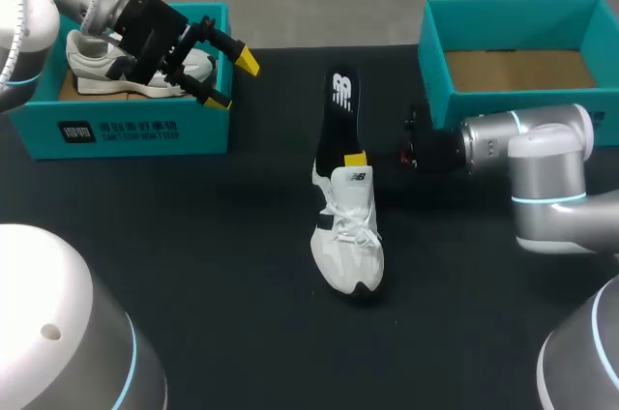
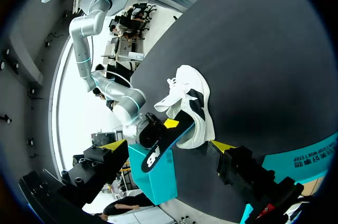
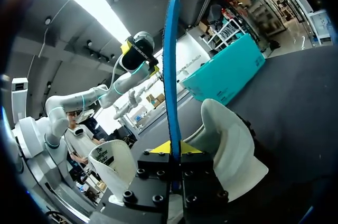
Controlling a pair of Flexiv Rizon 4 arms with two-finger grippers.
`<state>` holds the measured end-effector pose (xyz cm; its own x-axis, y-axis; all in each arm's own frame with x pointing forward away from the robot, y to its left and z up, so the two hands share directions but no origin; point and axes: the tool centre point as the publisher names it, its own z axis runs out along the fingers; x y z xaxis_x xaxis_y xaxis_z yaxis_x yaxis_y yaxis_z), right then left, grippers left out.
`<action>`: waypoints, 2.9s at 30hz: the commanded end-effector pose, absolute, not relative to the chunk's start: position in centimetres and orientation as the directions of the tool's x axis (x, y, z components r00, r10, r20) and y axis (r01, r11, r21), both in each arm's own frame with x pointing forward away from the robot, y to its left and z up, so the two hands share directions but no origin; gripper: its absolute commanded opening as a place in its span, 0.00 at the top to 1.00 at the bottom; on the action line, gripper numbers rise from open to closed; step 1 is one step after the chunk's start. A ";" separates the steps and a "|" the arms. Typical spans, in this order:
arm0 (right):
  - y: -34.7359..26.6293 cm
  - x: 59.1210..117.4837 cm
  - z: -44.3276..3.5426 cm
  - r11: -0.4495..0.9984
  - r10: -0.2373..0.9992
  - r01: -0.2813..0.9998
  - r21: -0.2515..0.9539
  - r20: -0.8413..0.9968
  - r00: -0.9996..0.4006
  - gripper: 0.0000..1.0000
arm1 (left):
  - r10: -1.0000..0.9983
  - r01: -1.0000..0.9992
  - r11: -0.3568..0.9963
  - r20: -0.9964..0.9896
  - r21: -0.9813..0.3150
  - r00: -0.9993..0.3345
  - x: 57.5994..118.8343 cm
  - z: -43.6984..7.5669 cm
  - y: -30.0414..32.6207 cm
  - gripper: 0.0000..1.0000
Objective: Take the shoe out of the shoebox, open the shoe tongue, remove and reinsert the insole, then place the shoe into the shoebox
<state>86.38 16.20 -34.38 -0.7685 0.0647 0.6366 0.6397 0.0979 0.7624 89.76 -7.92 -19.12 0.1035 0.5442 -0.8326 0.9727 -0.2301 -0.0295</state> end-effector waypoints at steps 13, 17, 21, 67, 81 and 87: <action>16.2 87.5 -32.0 0.108 0.070 0.601 0.792 0.597 -0.799 0.64 | 0.546 0.972 -0.232 -0.831 -0.029 0.105 89.8 -19.1 -7.9 0.00; 16.1 88.4 -31.5 0.119 0.069 0.586 0.802 0.582 -0.810 0.64 | 0.546 0.972 -0.232 -0.831 -0.029 0.105 89.8 -19.1 -7.9 0.00; 16.3 89.2 -31.4 0.137 0.061 0.580 0.803 0.578 -0.814 0.66 | 0.546 0.972 -0.232 -0.831 -0.029 0.105 89.8 -19.1 -7.9 0.00; 17.5 85.4 -34.5 0.310 -0.011 0.646 0.698 0.682 -0.731 0.83 | 0.546 0.972 -0.232 -0.831 -0.029 0.105 89.8 -19.1 -7.9 0.00; 18.7 88.0 -32.2 0.329 -0.043 0.587 0.739 0.633 -0.773 0.85 | 0.546 0.972 -0.232 -0.831 -0.029 0.105 89.8 -19.1 -7.9 0.00; 18.6 87.9 -33.1 0.365 -0.071 0.597 0.714 0.661 -0.747 1.00 | 0.546 0.972 -0.232 -0.831 -0.029 0.105 89.8 -19.1 -7.9 0.00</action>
